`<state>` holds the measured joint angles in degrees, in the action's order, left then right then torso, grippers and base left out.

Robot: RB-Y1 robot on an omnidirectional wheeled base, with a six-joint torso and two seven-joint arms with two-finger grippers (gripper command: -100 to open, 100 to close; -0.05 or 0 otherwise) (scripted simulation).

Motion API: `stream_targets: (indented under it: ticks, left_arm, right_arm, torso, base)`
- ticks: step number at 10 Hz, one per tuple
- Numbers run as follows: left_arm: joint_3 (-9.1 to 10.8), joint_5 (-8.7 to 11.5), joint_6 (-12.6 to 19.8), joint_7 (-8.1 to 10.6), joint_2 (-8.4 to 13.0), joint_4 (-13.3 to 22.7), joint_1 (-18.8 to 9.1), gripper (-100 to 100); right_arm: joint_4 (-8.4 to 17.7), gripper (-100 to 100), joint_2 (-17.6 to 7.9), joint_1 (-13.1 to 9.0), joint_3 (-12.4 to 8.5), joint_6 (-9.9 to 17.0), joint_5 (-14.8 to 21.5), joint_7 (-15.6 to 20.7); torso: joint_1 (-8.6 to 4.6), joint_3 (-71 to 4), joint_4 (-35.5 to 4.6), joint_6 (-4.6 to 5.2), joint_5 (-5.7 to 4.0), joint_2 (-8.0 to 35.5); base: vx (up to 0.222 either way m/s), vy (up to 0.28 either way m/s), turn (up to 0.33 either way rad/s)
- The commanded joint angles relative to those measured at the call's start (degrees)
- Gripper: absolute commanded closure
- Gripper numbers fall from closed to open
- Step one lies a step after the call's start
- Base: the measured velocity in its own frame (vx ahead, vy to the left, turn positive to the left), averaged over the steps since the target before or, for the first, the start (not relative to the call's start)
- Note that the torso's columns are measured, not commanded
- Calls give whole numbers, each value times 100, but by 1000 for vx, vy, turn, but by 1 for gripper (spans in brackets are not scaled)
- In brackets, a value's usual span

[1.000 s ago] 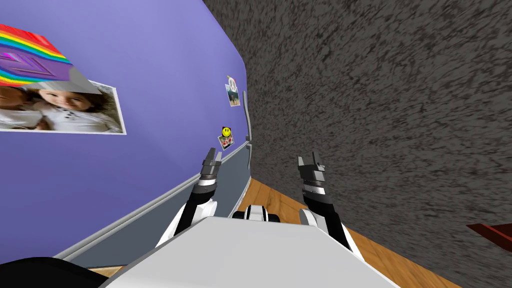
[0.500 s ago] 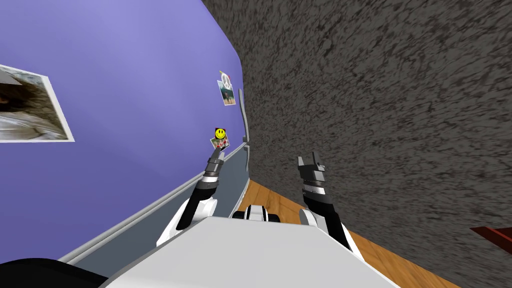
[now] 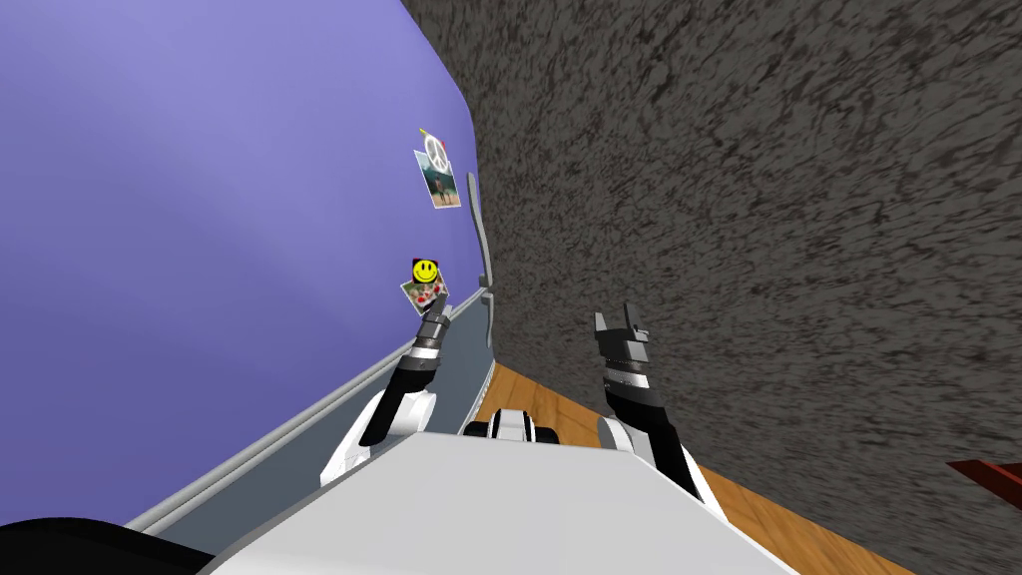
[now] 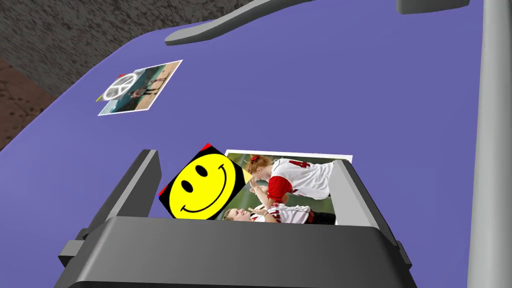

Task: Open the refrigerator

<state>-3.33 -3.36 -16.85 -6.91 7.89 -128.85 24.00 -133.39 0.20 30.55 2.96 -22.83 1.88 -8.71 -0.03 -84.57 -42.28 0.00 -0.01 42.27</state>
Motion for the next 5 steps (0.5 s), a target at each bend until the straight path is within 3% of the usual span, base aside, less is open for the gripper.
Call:
stream_targets:
  ticks: [1, 5]
  left_arm:
    - [1, -33, 334, 7, -46, 45, -119, -100]
    - [-12, -86, 778, 9, -87, 84, -259, -100]
  right_arm:
    - [0, 0, 0, 0, 0, 0, 0, 0]
    - [0, 0, 0, 0, 0, 0, 0, 0]
  torso:
    - [5, 1, 0, 0, 1, 2]
    - [2, 2, -1, 0, 1, 4]
  base:
    - [68, -8, -37]
    - [68, -13, -34]
